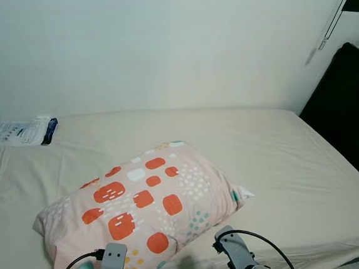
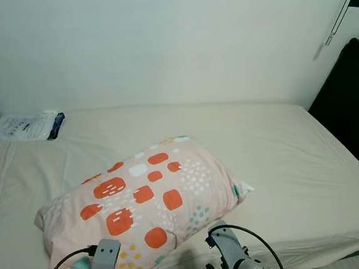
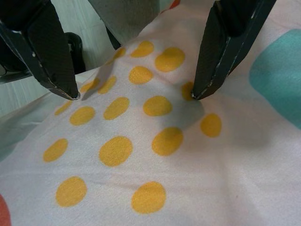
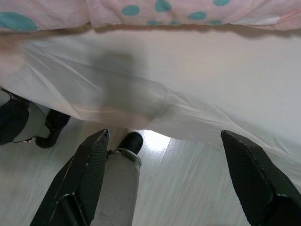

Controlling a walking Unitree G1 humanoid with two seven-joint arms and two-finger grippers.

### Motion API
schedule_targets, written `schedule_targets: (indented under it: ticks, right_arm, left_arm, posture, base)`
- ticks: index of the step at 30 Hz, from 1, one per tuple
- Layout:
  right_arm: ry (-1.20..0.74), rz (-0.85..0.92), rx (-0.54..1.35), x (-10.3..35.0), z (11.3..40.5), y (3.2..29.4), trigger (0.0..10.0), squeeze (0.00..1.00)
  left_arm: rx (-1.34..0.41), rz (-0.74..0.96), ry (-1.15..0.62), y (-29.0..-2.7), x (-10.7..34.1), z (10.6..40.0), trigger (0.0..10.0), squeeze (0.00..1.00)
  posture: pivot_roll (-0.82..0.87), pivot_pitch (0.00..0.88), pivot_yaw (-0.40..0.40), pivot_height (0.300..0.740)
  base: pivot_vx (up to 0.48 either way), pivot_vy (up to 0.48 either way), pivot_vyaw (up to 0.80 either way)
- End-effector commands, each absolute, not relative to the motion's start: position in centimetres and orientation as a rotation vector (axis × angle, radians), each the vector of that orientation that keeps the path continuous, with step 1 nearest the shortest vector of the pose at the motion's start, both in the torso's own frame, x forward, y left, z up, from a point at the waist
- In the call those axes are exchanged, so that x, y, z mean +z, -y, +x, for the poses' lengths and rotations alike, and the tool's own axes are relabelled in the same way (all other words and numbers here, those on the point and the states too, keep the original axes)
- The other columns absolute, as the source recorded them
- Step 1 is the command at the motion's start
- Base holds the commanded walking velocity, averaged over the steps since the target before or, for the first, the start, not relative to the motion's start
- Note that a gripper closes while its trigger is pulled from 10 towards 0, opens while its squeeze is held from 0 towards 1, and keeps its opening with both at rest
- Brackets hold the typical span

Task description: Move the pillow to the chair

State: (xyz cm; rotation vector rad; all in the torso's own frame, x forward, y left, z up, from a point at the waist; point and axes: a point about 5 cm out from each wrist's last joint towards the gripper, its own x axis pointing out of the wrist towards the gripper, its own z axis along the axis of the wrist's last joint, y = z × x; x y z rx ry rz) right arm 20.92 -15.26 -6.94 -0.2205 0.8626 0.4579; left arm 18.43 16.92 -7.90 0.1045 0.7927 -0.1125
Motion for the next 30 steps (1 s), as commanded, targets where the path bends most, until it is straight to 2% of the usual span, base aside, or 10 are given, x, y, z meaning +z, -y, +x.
schedule_targets:
  ticks: [1, 30]
  right_arm:
    - [-0.855, -0.228, 0.452, -6.92, 20.85, 15.69, 10.0, 0.00]
    - [-0.854, -0.182, 0.453, -6.92, 20.72, 15.88, 10.0, 0.00]
  left_arm:
    - [-0.143, 0.112, -0.780, -16.35, -7.77, 18.69, 10.0, 0.00]
    - [-0.148, 0.117, -0.785, -16.14, -7.65, 19.11, 10.0, 0.00]
  posture:
    - [0.11, 0.000, -0.142, 0.740]
    - [0.11, 0.000, -0.142, 0.740]
  base:
    - [0.000, 0.000, 0.00]
    - [0.000, 0.000, 0.00]
